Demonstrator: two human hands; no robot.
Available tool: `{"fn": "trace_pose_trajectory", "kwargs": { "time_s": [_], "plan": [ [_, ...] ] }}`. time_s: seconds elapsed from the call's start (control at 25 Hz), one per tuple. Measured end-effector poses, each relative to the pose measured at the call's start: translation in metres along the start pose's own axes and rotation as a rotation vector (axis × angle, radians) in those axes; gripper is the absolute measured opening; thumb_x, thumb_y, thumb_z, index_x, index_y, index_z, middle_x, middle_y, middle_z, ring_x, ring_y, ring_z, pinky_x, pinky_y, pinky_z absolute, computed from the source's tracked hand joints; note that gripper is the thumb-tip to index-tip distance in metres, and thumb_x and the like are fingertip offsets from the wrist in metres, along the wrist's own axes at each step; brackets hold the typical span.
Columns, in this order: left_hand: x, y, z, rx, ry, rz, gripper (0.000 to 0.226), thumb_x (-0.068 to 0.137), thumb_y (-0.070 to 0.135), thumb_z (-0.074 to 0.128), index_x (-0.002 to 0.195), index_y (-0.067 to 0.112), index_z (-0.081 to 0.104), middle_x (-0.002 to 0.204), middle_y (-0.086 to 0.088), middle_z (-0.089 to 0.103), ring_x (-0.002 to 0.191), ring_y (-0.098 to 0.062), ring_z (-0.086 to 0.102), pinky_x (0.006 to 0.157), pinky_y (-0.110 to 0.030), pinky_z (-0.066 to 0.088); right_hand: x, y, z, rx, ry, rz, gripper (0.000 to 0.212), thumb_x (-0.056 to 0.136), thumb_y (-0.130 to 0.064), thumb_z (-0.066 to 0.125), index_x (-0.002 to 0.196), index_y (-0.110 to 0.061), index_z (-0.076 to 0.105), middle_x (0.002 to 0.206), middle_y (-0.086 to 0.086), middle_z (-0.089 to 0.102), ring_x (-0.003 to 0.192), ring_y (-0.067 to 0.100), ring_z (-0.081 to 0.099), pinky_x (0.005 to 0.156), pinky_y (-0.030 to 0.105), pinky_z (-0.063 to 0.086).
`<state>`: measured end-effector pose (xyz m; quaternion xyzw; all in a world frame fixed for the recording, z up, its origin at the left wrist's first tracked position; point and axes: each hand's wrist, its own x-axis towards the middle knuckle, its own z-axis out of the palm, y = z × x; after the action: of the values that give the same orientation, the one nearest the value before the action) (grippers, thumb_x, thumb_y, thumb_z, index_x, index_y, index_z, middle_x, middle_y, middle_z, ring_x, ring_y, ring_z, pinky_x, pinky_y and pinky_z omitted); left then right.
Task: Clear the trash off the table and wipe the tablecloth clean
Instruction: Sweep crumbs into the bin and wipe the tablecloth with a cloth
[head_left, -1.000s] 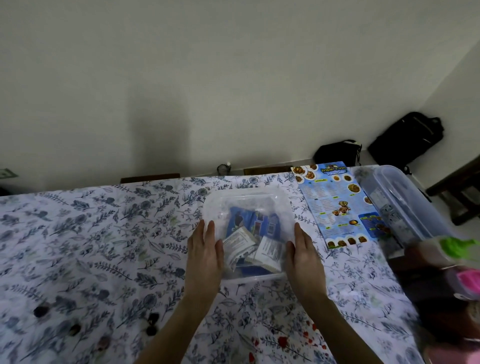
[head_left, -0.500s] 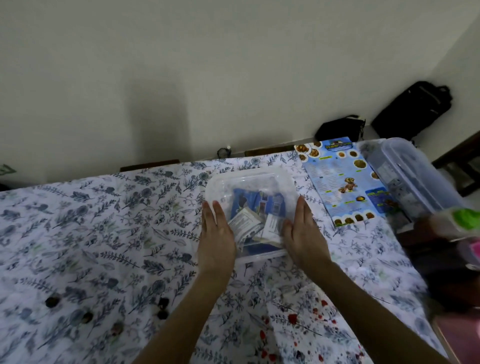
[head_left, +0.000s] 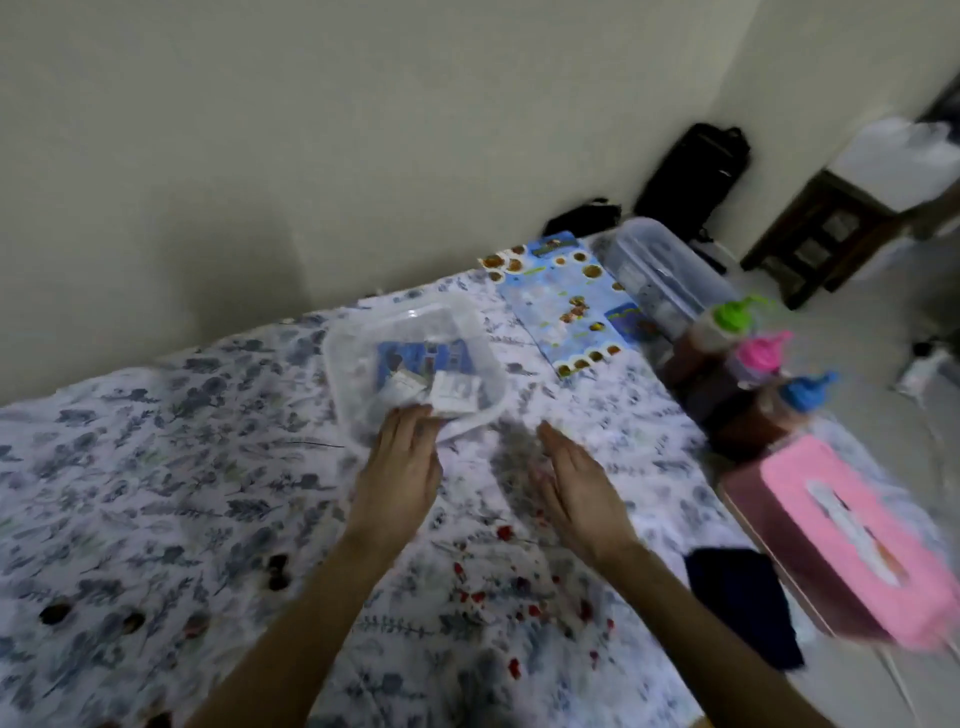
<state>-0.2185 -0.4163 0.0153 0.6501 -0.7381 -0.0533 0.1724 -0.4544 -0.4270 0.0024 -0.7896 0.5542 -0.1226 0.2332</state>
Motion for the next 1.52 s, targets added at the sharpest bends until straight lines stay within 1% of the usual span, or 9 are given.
{"fn": "trace_pose_trajectory", "kwargs": {
  "time_s": [0.2,0.4,0.52,0.68,0.88,1.0,1.16,1.32,1.52],
  "plan": [
    [-0.026,0.085,0.066,-0.148,-0.202,0.357,0.031,0.088,0.018,0.039,0.110,0.014,0.060,0.124,-0.007,0.054,0.120,-0.023,0.046,0.099,-0.038,0.042,-0.147,0.079,-0.002,-0.071,0.313,0.318,0.042,0.096,-0.032,0.040,0.131,-0.010,0.050,0.136,0.011,0.052,0.130,0.028,0.044,0.108,0.041,0.034],
    [0.005,0.132,0.107,-0.193,-0.360,0.397,0.027,0.094,0.012,0.050,0.121,0.009,0.056,0.131,-0.010,0.050,0.119,-0.027,0.048,0.095,-0.042,0.047,-0.175,0.125,-0.006,-0.114,0.153,0.757,0.084,0.083,-0.064,0.041,0.150,-0.024,0.011,0.157,0.016,0.012,0.143,0.038,0.015,0.117,0.055,0.017],
    [0.021,0.148,0.122,-0.177,-0.406,0.424,0.027,0.093,0.009,0.053,0.119,0.003,0.058,0.125,-0.015,0.054,0.116,-0.032,0.053,0.093,-0.046,0.050,-0.172,0.130,0.007,-0.121,0.156,0.789,0.089,0.081,-0.066,0.047,0.150,-0.028,0.007,0.154,0.019,0.019,0.135,0.039,0.029,0.110,0.053,0.029],
    [0.022,0.143,0.135,-0.179,-0.468,0.446,0.029,0.096,0.020,0.043,0.116,0.005,0.056,0.124,-0.013,0.051,0.116,-0.028,0.050,0.093,-0.042,0.050,-0.170,0.140,0.014,-0.276,0.261,0.723,0.071,0.087,-0.042,0.053,0.148,-0.022,0.023,0.128,0.025,0.048,0.110,0.040,0.052,0.089,0.052,0.046],
    [0.004,0.124,0.113,-0.293,-0.374,0.341,0.032,0.095,0.022,0.041,0.118,0.006,0.057,0.129,-0.010,0.050,0.119,-0.015,0.044,0.097,-0.024,0.041,-0.166,0.135,0.002,-0.151,0.298,0.618,0.069,0.086,-0.027,0.062,0.147,-0.022,0.028,0.125,0.021,0.047,0.109,0.038,0.049,0.089,0.050,0.046],
    [-0.024,0.090,0.089,-0.350,-0.284,0.152,0.036,0.095,0.030,0.036,0.120,0.012,0.056,0.130,-0.003,0.048,0.121,-0.012,0.044,0.100,-0.022,0.038,-0.143,0.092,0.004,0.042,0.302,0.427,0.062,0.087,-0.033,0.048,0.146,-0.021,0.031,0.130,0.020,0.046,0.113,0.039,0.048,0.093,0.049,0.045],
    [-0.081,0.018,0.054,-0.345,-0.170,-0.155,0.043,0.094,0.036,0.031,0.123,0.015,0.055,0.134,-0.003,0.047,0.126,-0.011,0.041,0.101,-0.017,0.035,-0.090,-0.002,0.038,0.168,0.119,0.091,0.061,0.088,-0.035,0.036,0.147,-0.023,0.024,0.136,0.017,0.043,0.118,0.035,0.045,0.097,0.047,0.045],
    [-0.153,-0.050,0.016,-0.277,-0.038,-0.433,0.033,0.098,0.025,0.042,0.125,0.012,0.055,0.136,-0.006,0.049,0.128,-0.020,0.044,0.103,-0.032,0.043,-0.051,-0.078,0.095,0.201,-0.095,-0.142,0.058,0.091,-0.035,0.045,0.146,-0.024,0.028,0.133,0.019,0.048,0.113,0.037,0.050,0.091,0.047,0.050],
    [-0.274,-0.106,-0.022,-0.193,0.114,-0.738,0.030,0.096,0.020,0.048,0.125,0.015,0.055,0.136,-0.005,0.049,0.127,-0.017,0.043,0.099,-0.022,0.036,-0.007,-0.149,0.146,0.135,-0.224,-0.300,0.061,0.091,-0.027,0.057,0.146,-0.023,0.031,0.128,0.016,0.051,0.110,0.033,0.054,0.089,0.042,0.050]
  ]
}}
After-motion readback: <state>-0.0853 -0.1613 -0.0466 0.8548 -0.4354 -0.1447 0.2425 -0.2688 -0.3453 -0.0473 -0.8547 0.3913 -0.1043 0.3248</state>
